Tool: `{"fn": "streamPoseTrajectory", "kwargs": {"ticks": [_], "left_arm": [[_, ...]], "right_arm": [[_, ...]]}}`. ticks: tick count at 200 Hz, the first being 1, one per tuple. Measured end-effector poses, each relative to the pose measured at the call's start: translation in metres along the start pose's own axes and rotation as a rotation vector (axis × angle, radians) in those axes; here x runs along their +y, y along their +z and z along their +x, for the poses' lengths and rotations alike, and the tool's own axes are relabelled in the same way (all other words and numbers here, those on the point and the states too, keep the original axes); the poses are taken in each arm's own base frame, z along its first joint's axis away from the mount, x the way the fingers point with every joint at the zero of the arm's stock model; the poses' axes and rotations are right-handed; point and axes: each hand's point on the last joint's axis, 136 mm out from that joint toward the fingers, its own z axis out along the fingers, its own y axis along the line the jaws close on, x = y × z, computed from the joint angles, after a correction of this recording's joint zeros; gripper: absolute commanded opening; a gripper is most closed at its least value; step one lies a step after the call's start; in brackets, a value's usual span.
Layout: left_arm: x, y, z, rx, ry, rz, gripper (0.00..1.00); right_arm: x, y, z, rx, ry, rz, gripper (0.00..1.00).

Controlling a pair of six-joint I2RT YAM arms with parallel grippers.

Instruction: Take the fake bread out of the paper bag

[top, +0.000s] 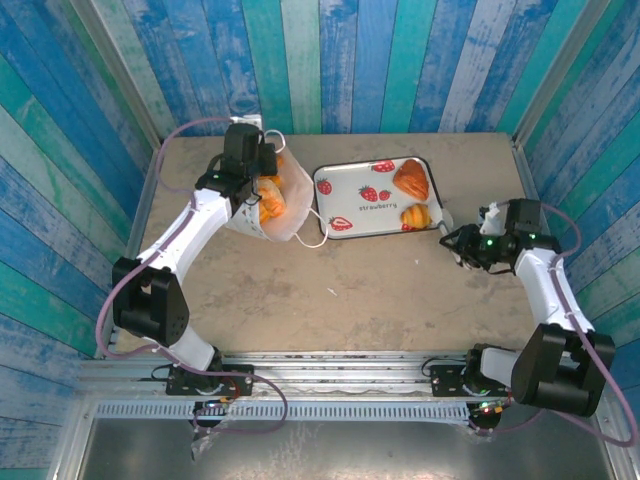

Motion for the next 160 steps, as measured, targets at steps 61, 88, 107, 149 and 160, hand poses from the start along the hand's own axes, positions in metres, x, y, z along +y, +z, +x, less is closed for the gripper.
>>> {"fn": "streamPoseTrajectory", "kwargs": {"ticks": [61, 88, 107, 149, 160], "left_arm": [[-0.001, -0.001, 0.003, 0.002, 0.004, 0.012, 0.0], [-0.002, -0.001, 0.003, 0.002, 0.004, 0.015, 0.0], [-0.002, -0.001, 0.003, 0.003, 0.004, 0.018, 0.0], [-0.004, -0.003, 0.005, 0.007, 0.009, 0.03, 0.0], [-0.004, -0.003, 0.006, 0.007, 0.011, 0.034, 0.0]], "right_arm": [[0.06, -0.025, 0.009, -0.032, -0.132, -0.088, 0.42], [0.107, -0.033, 0.022, -0.021, -0.27, -0.141, 0.42], [0.138, -0.036, 0.034, -0.011, -0.375, -0.171, 0.41], [0.182, -0.03, 0.061, 0.045, -0.526, -0.212, 0.41], [0.191, -0.025, 0.069, 0.066, -0.561, -0.215, 0.41]]}}
